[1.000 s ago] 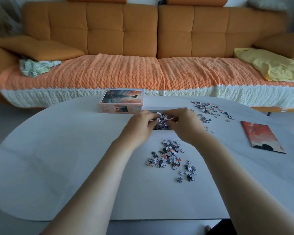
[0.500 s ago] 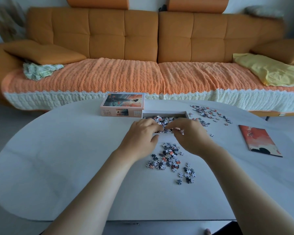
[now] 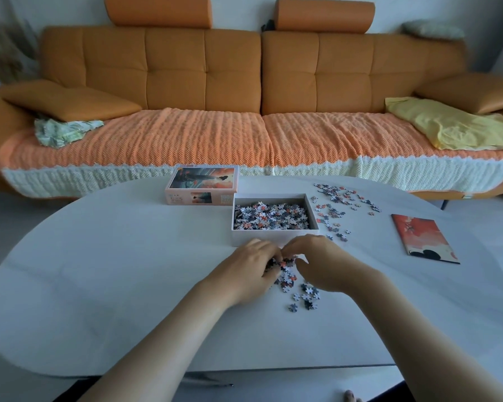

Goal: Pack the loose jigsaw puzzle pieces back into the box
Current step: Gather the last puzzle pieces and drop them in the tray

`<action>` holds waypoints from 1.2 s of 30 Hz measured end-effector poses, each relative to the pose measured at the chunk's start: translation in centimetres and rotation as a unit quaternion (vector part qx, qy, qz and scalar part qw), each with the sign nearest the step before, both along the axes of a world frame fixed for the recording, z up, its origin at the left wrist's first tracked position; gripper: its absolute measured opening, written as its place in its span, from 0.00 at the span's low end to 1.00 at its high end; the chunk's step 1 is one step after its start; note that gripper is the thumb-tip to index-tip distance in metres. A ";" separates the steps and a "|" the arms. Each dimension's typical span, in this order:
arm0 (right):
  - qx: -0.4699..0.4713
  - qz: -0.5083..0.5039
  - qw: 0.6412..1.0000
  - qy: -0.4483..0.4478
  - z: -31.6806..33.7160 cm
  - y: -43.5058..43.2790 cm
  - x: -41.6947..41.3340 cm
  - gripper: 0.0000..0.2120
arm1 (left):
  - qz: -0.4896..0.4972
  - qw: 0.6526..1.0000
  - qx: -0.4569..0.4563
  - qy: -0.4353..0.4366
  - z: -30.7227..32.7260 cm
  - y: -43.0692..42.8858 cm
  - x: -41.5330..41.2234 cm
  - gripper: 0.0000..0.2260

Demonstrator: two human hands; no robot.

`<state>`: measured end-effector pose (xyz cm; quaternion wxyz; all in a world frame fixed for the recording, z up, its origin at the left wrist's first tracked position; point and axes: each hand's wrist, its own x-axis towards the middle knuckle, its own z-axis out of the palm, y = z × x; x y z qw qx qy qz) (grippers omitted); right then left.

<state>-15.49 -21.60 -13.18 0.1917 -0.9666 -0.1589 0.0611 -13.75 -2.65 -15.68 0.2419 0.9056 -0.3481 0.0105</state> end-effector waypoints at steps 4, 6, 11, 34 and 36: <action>0.042 -0.032 0.999 0.013 0.2 -1.4 -0.5 0.18 | 0.003 0.999 -0.001 0.034 0.7 0.5 -0.1 0.06; 0.051 -0.032 0.998 0.035 0.7 -2.1 -0.8 0.15 | 0.003 0.999 0.019 0.035 0.8 0.9 0.1 0.13; -0.040 -0.031 0.992 0.117 1.1 -3.0 -1.1 0.35 | -0.007 0.992 0.117 0.049 0.2 1.3 0.1 0.44; 0.012 -0.076 0.992 0.100 1.3 -1.8 -0.3 0.08 | 0.062 0.995 0.075 -0.032 -1.1 -3.3 -2.1 0.28; 0.025 -0.078 0.994 0.077 0.9 -1.3 -0.3 0.07 | 0.058 0.996 0.060 -0.015 -0.9 -2.8 -1.3 0.25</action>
